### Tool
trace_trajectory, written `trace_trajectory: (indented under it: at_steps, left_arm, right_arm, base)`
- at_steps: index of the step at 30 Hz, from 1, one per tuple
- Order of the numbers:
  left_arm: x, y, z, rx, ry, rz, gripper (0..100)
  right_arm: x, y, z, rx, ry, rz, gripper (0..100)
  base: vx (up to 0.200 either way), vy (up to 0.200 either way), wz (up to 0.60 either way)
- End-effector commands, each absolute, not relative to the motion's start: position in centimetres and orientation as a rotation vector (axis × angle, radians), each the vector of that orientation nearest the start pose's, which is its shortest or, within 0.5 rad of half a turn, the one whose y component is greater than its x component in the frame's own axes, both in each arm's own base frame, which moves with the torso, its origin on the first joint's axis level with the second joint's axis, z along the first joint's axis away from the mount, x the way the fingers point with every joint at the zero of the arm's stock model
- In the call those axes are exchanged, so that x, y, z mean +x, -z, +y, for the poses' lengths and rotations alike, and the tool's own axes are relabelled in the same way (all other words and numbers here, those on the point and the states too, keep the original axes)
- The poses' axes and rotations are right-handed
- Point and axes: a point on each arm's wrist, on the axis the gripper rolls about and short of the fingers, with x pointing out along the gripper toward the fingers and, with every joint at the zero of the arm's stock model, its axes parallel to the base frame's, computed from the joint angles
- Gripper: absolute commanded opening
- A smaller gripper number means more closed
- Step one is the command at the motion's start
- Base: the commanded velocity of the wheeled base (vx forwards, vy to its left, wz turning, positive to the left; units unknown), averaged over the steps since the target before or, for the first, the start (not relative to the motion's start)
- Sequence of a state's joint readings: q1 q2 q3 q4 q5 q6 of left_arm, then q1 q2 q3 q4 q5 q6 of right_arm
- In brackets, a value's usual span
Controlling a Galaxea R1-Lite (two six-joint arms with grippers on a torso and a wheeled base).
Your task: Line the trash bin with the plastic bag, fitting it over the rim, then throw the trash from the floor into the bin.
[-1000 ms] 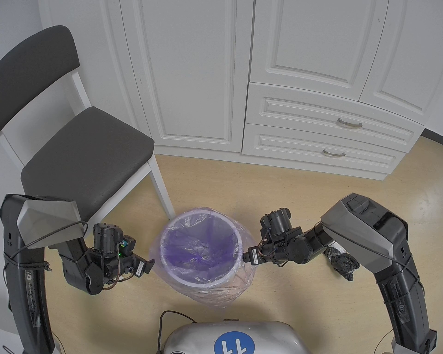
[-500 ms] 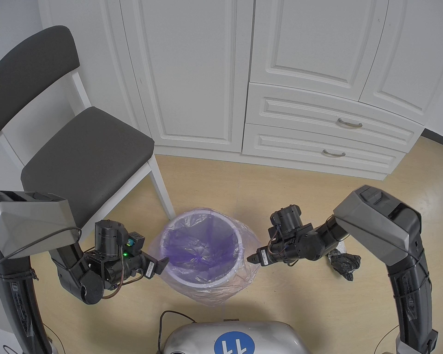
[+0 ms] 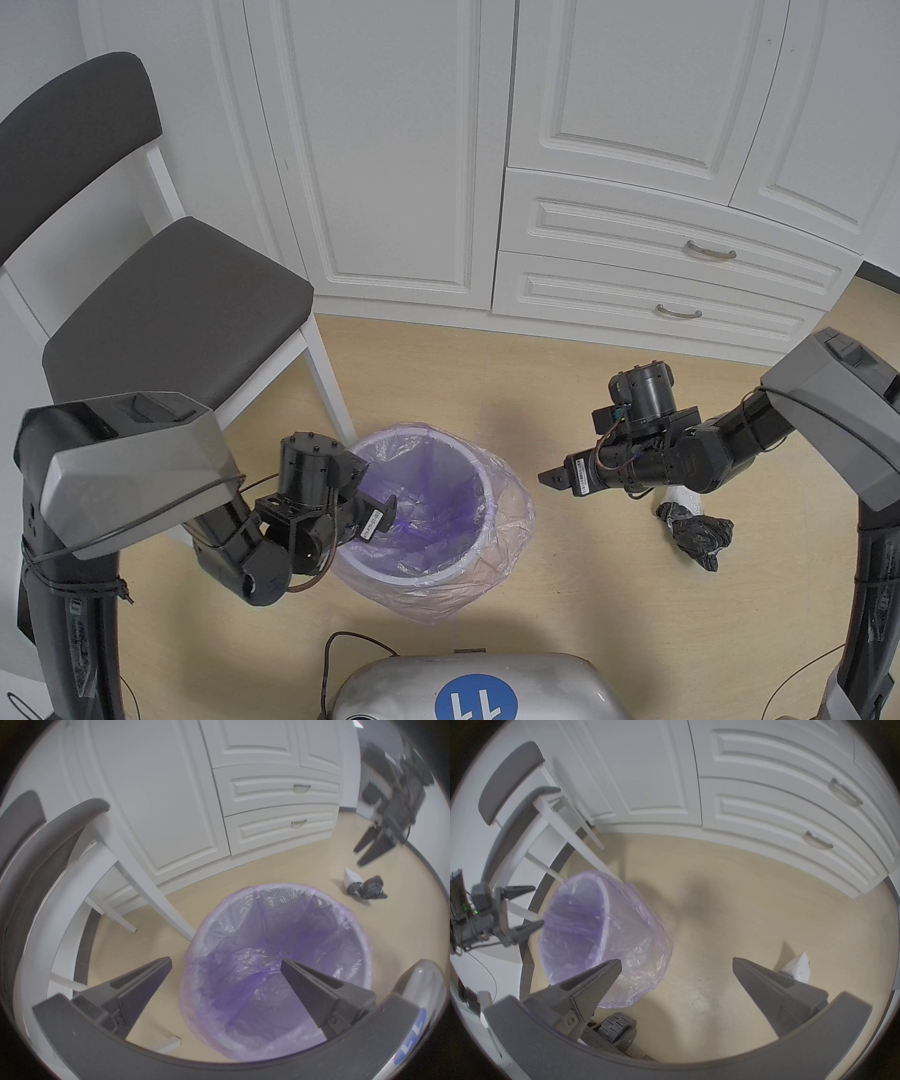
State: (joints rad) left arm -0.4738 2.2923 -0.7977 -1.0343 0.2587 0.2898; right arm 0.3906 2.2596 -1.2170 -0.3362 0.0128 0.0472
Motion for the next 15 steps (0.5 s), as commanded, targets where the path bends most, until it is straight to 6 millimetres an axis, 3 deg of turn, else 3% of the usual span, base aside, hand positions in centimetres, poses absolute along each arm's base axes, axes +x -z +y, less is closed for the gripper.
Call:
trace_trajectory:
  at_steps: [1,9,15]
  left_arm:
    - [36.1,1.9,-18.6,0.552,0.270,0.425,100]
    - [38.9,4.7,-19.8,0.680,0.206,0.421,100]
    - [39.0,5.3,-19.8,0.720,0.212,0.429,100]
  right_arm:
    - [37.5,-8.8,14.2,-0.070,-0.351,0.621,100]
    - [35.5,-10.0,12.3,-0.103,-0.348,0.569,100]
    - [35.1,-10.5,12.0,-0.117,-0.352,0.508,100]
  base:
    - [0.000,0.000,0.00]
    - [0.000,0.000,0.00]
    - [0.000,0.000,0.00]
